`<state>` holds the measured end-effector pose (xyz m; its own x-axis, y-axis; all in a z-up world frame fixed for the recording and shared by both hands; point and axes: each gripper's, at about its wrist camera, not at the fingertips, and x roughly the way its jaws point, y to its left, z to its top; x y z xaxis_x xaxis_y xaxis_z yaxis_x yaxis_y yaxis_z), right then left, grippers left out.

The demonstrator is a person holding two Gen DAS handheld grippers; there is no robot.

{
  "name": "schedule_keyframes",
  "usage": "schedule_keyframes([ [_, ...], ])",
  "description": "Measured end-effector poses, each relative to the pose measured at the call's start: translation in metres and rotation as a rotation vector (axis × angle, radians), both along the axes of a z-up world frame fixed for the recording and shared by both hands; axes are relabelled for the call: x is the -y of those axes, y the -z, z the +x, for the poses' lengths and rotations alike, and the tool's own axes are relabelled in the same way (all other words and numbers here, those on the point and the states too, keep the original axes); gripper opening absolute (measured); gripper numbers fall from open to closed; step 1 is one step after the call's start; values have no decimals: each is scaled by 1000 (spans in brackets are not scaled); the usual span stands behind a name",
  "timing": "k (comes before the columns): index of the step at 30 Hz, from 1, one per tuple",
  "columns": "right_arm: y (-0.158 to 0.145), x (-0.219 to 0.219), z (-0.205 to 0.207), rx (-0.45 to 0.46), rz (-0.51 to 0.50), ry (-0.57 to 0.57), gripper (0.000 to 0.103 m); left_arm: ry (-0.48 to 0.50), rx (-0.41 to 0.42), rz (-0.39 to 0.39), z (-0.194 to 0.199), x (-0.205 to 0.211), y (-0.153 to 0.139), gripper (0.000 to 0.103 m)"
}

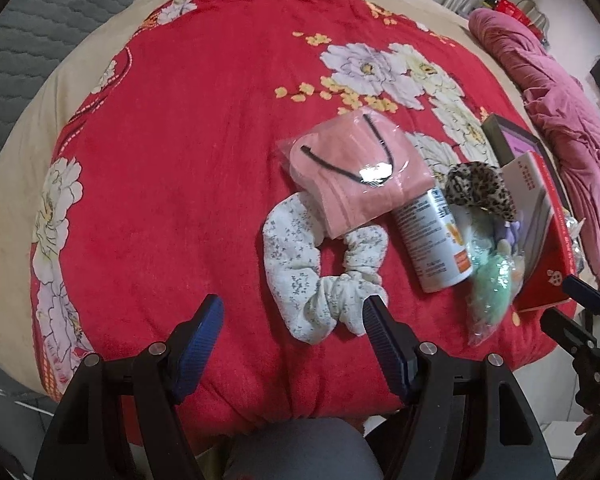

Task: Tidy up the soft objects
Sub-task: 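Reach both open tools down toward the scrunchie and green sponge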

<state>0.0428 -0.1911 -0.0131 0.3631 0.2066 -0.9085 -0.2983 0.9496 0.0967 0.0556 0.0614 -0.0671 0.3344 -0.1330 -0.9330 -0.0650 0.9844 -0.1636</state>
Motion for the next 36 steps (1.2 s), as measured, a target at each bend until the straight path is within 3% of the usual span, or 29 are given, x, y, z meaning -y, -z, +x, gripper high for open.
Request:
schedule_keyframes([
  [11,30,-11,9,-48,-8,-10,69,-41,-44,6,24,-3,27,73],
  [26,61,-42,18,-25,-122,-72,69,-79,-68,-34,42,-4,52,73],
  [32,62,-46,19,-23,-125,-89,58,-102,-90,-23,47,-6,58,71],
  [36,62,-42,19,-33,-106,-89,54,-107,-112,2,51,-6,60,63],
])
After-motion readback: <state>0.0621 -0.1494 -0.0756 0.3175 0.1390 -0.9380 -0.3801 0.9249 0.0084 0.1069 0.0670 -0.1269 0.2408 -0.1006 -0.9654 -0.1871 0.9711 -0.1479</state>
